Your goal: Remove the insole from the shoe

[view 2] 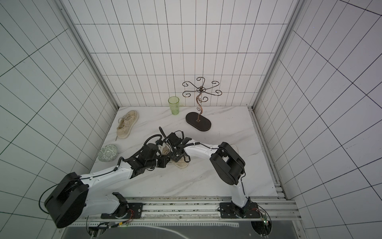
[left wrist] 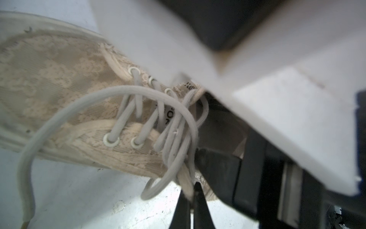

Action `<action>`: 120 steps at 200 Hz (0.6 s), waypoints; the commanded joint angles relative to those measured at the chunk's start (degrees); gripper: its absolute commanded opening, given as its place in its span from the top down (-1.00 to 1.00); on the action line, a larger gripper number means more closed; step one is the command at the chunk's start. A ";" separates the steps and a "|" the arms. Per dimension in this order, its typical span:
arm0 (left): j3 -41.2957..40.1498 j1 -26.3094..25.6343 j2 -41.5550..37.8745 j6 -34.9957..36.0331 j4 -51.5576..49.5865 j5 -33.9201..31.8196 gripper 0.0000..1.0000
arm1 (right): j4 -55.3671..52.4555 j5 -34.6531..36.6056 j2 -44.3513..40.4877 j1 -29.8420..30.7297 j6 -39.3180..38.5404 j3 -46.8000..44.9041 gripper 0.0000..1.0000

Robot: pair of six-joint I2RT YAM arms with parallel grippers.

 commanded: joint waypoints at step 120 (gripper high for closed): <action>-2.40 0.67 -0.11 0.74 -3.05 0.13 1.00 | -1.21 -6.40 -2.73 -4.62 1.02 -5.17 1.00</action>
